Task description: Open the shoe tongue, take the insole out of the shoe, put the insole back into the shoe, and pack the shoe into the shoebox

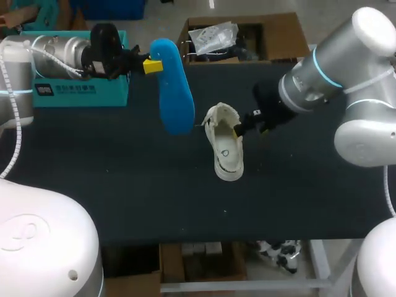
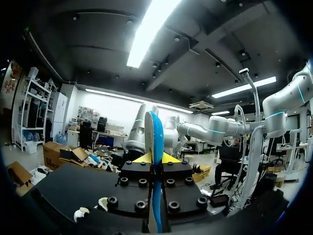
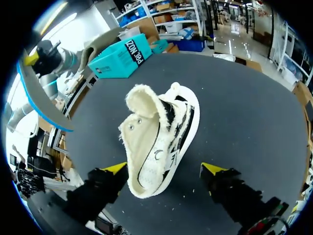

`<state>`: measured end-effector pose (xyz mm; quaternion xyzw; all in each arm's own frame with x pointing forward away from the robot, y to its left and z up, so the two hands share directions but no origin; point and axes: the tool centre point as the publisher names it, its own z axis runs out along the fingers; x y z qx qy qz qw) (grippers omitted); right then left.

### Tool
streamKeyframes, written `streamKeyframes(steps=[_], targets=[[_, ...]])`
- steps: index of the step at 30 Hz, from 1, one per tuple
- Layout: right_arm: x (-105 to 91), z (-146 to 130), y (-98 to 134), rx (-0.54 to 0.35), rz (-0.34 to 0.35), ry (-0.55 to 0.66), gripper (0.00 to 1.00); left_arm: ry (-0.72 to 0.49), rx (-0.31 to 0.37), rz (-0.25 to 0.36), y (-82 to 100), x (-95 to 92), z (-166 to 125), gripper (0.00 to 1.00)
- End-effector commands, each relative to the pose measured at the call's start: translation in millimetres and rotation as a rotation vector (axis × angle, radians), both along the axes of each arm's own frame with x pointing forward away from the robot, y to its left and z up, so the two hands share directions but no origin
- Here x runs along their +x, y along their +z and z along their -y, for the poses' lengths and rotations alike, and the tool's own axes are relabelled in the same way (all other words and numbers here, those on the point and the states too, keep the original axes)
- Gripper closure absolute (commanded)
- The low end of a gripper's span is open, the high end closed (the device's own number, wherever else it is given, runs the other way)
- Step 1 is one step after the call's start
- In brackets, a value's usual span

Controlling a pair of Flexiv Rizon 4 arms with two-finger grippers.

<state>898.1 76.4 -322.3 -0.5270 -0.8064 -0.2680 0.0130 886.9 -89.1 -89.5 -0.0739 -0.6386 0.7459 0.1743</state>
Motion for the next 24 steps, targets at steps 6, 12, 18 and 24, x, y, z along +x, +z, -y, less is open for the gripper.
streamKeyframes(steps=[6, 12, 18, 24], targets=[[-42.3, 52, 18, 0.214, -0.14, -0.132, 0.0, 0.325, 0.058, -0.135, -7.3, -42.7, 26, 1.0], [-55.3, 49, 21, 0.204, -0.246, -0.155, 0.0, 0.368, 0.108, -0.174, -4.0, -58.5, 37, 1.0], [-55.3, 49, 21, 0.204, -0.246, -0.155, 0.0, 0.4, 0.132, -0.221, -5.8, -66.6, 42, 1.0], [-55.3, 49, 21, 0.204, -0.246, -0.155, 0.0, 0.385, 0.149, -0.272, -14.6, -69.4, 52, 1.0]])
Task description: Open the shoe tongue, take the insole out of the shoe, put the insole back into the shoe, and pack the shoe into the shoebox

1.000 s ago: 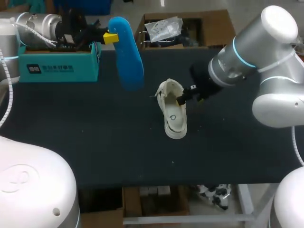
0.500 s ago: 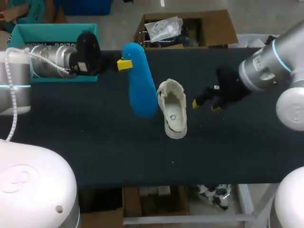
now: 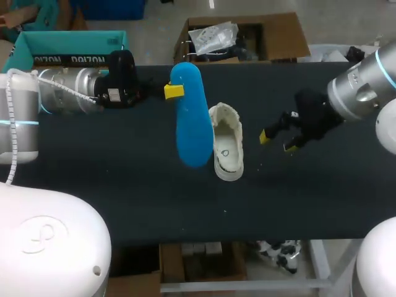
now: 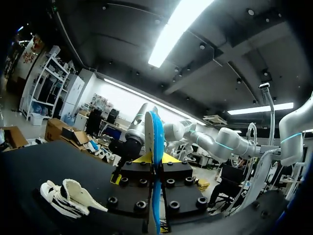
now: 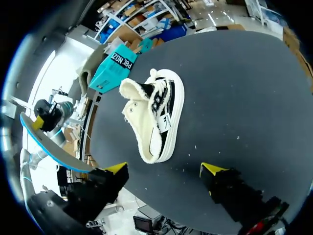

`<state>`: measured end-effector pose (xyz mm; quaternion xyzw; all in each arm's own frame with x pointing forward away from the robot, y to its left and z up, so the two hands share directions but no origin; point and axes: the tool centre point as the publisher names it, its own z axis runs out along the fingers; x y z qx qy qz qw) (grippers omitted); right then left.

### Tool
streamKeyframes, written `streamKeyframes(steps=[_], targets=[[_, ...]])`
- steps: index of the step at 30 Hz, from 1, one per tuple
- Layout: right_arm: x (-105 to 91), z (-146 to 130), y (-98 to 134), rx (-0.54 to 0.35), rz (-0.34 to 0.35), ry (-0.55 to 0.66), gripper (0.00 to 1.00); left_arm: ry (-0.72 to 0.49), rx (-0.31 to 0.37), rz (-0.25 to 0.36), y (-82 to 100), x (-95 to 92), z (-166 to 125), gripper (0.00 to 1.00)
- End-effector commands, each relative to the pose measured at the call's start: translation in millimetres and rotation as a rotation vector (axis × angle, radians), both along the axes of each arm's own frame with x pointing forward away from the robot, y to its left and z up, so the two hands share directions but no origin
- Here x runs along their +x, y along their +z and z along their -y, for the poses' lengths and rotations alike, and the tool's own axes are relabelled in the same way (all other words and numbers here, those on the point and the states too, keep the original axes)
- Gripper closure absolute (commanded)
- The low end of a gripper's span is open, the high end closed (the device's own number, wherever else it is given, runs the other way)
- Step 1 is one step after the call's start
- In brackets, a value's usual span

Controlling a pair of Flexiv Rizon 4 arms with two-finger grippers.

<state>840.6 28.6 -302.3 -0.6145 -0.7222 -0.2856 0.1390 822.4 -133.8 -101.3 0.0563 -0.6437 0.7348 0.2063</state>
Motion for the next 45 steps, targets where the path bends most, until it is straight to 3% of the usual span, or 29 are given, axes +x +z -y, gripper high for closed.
streamKeyframes(steps=[1, 2, 4, 6, 7, 21, 23, 25, 27, 28, 30, 45], targets=[[2.2, 1, 1, 0.001, -0.01, 0.009, 0.0, 0.257, 0.108, -0.043, -3.9, -4.6, 9, 1.0], [2.4, 1, 3, 0.036, -0.043, 0.015, 0.0, 0.256, 0.11, -0.054, -4.4, -4.4, 9, 1.0], [2.7, -1, 6, 0.046, -0.175, -0.08, 0.0, 0.256, 0.11, -0.054, -4.4, -4.4, 9, 1.0], [1.9, 1, 7, 0.181, -0.383, -0.234, 0.0, 0.256, 0.11, -0.054, -4.4, -4.4, 9, 1.0], [-1.9, 0, 9, 0.162, -0.432, -0.238, 0.0, 0.256, 0.11, -0.054, -4.4, -4.4, 9, 1.0], [-6.9, -4, 14, 0.174, -0.438, -0.226, 0.0, 0.256, 0.11, -0.054, -4.4, -4.4, 9, 1.0], [3.6, -11, 17, 0.182, -0.522, -0.28, 0.0, 0.256, 0.11, -0.054, -4.4, -4.4, 9, 1.0], [6.6, -17, 22, 0.196, -0.652, -0.345, 0.0, 0.256, 0.11, -0.054, -4.4, -4.4, 9, 1.0], [3.9, -19, 31, 0.383, -0.852, -0.466, 0.0, 0.256, 0.11, -0.054, -4.4, -4.4, 9, 1.0], [0.3, -23, 34, 0.364, -0.901, -0.507, 0.0, 0.256, 0.11, -0.054, -4.4, -4.4, 9, 1.0], [-12.1, -32, 49, 0.385, -0.889, -0.54, 0.0, 0.256, 0.11, -0.054, -4.4, -4.4, 9, 1.0], [-12.1, -32, 49, 0.385, -0.889, -0.54, 0.0, 0.256, 0.11, -0.054, -4.4, -4.4, 9, 1.0]])
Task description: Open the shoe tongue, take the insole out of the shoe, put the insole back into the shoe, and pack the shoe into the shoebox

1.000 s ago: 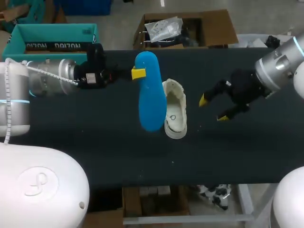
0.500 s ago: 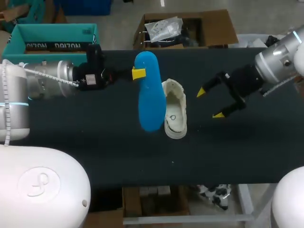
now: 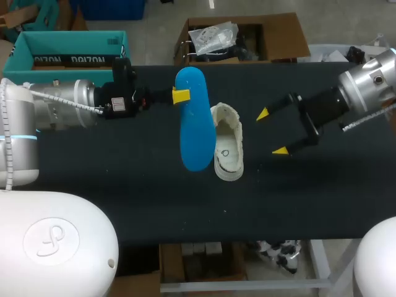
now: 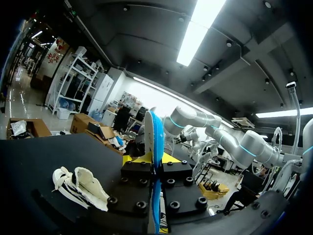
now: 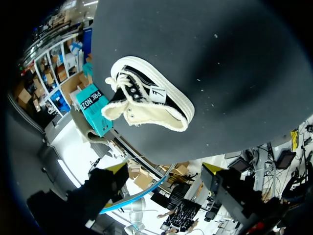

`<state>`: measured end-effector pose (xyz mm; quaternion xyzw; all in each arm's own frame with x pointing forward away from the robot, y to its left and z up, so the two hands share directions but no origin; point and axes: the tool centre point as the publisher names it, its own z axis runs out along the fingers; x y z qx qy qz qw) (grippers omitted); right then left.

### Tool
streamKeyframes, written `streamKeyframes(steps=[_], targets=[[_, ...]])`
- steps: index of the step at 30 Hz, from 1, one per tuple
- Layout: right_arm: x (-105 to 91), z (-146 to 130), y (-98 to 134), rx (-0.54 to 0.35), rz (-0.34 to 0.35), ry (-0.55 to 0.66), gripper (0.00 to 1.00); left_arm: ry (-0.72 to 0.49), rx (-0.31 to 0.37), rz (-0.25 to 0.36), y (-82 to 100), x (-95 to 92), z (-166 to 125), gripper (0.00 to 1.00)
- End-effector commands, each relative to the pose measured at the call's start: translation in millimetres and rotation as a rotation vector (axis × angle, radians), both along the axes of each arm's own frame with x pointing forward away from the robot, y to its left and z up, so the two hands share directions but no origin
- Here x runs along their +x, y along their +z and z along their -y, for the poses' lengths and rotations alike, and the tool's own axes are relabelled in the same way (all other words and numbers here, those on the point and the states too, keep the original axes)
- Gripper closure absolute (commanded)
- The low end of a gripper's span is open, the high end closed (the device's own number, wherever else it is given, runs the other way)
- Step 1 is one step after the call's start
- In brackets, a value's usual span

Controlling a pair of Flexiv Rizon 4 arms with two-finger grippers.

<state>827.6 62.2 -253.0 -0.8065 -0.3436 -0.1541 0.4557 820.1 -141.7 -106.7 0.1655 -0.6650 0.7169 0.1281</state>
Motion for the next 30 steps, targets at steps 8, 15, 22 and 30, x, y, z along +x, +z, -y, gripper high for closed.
streamKeyframes(steps=[8, 15, 22, 30], targets=[[16.8, -10, 3, -0.008, -0.175, -0.047, 0.0, 0.01, 0.002, 0.0, 1.0, -2.0, 1, 1.0], [2.1, -23, 2, 0.016, -0.441, -0.235, 0.0, 0.01, 0.002, 0.0, 1.0, -2.0, 1, 1.0], [2.1, -23, 2, 0.016, -0.441, -0.235, 0.0, 0.01, 0.002, 0.0, 1.0, -2.0, 1, 1.0], [12.4, -21, 3, 0.034, -0.502, -0.225, 0.0, 0.01, 0.002, 0.0, 1.0, -2.0, 1, 1.0]])
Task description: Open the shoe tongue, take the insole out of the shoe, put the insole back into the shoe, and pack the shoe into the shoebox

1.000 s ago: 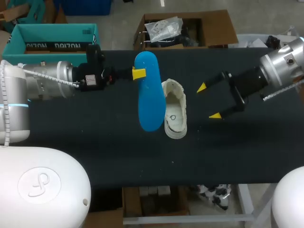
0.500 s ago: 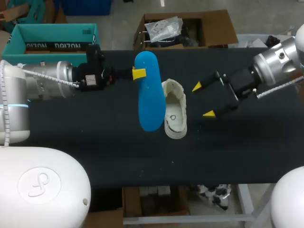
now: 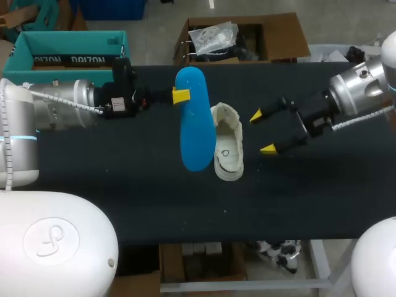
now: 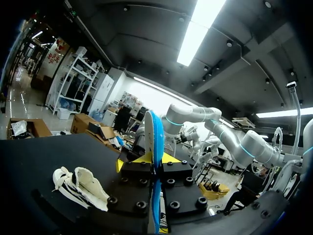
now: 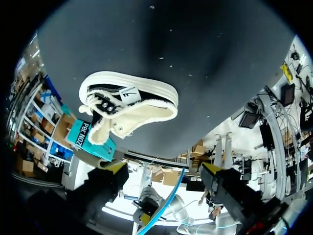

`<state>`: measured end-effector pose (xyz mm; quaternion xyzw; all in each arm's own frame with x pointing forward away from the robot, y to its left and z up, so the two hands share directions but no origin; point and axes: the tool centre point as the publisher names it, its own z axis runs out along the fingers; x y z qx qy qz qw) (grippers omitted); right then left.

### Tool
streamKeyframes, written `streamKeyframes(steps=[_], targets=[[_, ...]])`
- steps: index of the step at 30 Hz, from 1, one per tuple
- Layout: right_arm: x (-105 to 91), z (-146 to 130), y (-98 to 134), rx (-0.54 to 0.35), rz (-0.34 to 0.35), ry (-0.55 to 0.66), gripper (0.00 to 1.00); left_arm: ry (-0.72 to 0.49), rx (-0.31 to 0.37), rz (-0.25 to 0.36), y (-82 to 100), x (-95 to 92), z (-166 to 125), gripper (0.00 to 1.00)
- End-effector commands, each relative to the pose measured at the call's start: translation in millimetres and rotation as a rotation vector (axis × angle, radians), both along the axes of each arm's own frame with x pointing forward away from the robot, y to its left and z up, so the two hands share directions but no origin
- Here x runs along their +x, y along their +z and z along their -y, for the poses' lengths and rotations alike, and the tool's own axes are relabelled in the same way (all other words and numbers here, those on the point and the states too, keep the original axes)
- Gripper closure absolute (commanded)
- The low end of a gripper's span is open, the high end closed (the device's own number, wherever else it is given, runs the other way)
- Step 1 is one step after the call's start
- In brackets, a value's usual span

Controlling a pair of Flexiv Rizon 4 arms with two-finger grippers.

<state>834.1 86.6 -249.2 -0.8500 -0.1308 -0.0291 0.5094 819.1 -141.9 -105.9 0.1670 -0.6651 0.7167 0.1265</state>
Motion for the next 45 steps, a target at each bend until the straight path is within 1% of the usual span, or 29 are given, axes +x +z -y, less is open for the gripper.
streamKeyframes(steps=[1, 3, 4, 5, 6, 8, 9, 10, 11, 13, 14, 15, 16, 17, 18, 19, 20, 22, 23, 24, 26, 27, 28, 30, 31, 33, 35, 36, 45], targets=[[6.8, 3, 0, 0.027, -0.055, 0.015, 0.0, 0.006, 0.001, 0.0, 0.1, -1.0, 1, 1.0], [6.8, 1, 1, 0.048, -0.097, 0.015, 0.0, 0.006, 0.001, 0.0, 0.1, -1.0, 1, 1.0], [6.3, 1, 1, 0.057, -0.102, 0.011, 0.0, 0.006, 0.001, 0.0, 0.1, -1.0, 1, 1.0], [5.0, 1, 0, 0.079, -0.129, 0.004, 0.0, 0.006, 0.001, 0.0, 0.1, -1.0, 1, 1.0], [4.4, -1, 0, 0.077, -0.144, 0.002, 0.0, 0.006, 0.001, 0.0, 0.1, -1.0, 1, 1.0], [2.4, -2, 0, 0.106, -0.164, -0.004, 0.0, 0.006, 0.001, 0.0, 0.1, -1.0, 1, 1.0], [1.6, -3, 0, 0.103, -0.172, -0.004, 0.0, 0.007, -0.001, 0.02, -0.4, -1.1, 3, 1.0], [1.3, -5, 0, 0.104, -0.179, -0.004, 0.0, 0.008, -0.008, 0.053, -1.4, -1.7, 6, 1.0], [0.8, -7, -1, 0.109, -0.186, -0.005, 0.0, 0.01, -0.028, 0.079, -2.0, -1.1, 10, 1.0], [-0.7, -10, -1, 0.114, -0.191, -0.005, 0.0, 0.02, -0.03, 0.134, -3.8, 0.3, 16, 1.0], [-1.6, -11, -2, 0.12, -0.193, -0.009, 0.0, 0.013, -0.037, 0.174, -4.9, 0.4, 20, 1.0], [-2.2, -11, -3, 0.122, -0.194, -0.01, 0.0, 0.016, -0.036, 0.192, -5.7, 0.5, 22, 1.0], [-3.3, -13, -4, 0.137, -0.2, -0.011, 0.0, 0.011, -0.046, 0.226, -7.5, 1.0, 26, 1.0], [-3.9, -15, -5, 0.138, -0.201, -0.012, 0.0, -0.003, -0.06, 0.228, -8.7, 1.4, 29, 1.0], [-4.7, -16, -6, 0.146, -0.203, -0.01, 0.0, -0.006, -0.061, 0.264, -10.3, 1.7, 33, 1.0], [-5.3, -17, -7, 0.153, -0.204, -0.007, 0.0, -0.014, -0.064, 0.28, -11.4, 1.2, 35, 1.0], [-6.2, -19, -8, 0.159, -0.205, -0.009, 0.0, -0.022, -0.07, 0.316, -13.8, 0.2, 40, 1.0], [-7.4, -23, -8, 0.172, -0.205, -0.003, 0.0, -0.033, -0.081, 0.348, -16.4, 0.0, 45, 1.0], [-8.2, -25, -8, 0.175, -0.207, -0.003, 0.0, -0.03, -0.077, 0.389, -18.9, 0.2, 49, 1.0], [-8.7, -26, -9, 0.177, -0.209, -0.004, 0.04, -0.044, -0.094, 0.39, -20.1, 0.4, 51, 1.0], [-9.6, -28, -9, 0.195, -0.205, 0.0, 0.12, -0.047, -0.09, 0.436, -23.6, 1.4, 56, 1.0], [-9.8, -29, -10, 0.198, -0.204, 0.001, 0.2, -0.059, -0.099, 0.435, -25.3, 2.0, 59, 1.0], [-9.6, -30, -10, 0.198, -0.205, 0.001, 0.29, -0.06, -0.088, 0.452, -27.5, 2.7, 61, 1.0], [-9.4, -32, -10, 0.207, -0.202, 0.003, 0.41, -0.073, -0.09, 0.471, -32.2, 3.1, 65, 1.0], [-9.3, -33, -10, 0.21, -0.201, 0.002, 0.51, -0.075, -0.092, 0.47, -34.1, 3.3, 66, 1.0], [-8.9, -35, -10, 0.221, -0.193, 0.004, 0.53, -0.083, -0.099, 0.477, -37.6, 3.8, 68, 1.0], [-8.3, -36, -10, 0.234, -0.187, 0.01, 0.53, -0.084, -0.099, 0.492, -40.8, 4.4, 70, 1.0], [-7.9, -37, -10, 0.239, -0.184, 0.013, 0.53, -0.09, -0.113, 0.492, -41.8, 4.2, 71, 1.0], [-4.2, -41, -10, 0.255, -0.178, 0.018, 0.56, -0.084, -0.133, 0.5, -47.4, 4.9, 75, 1.0]])
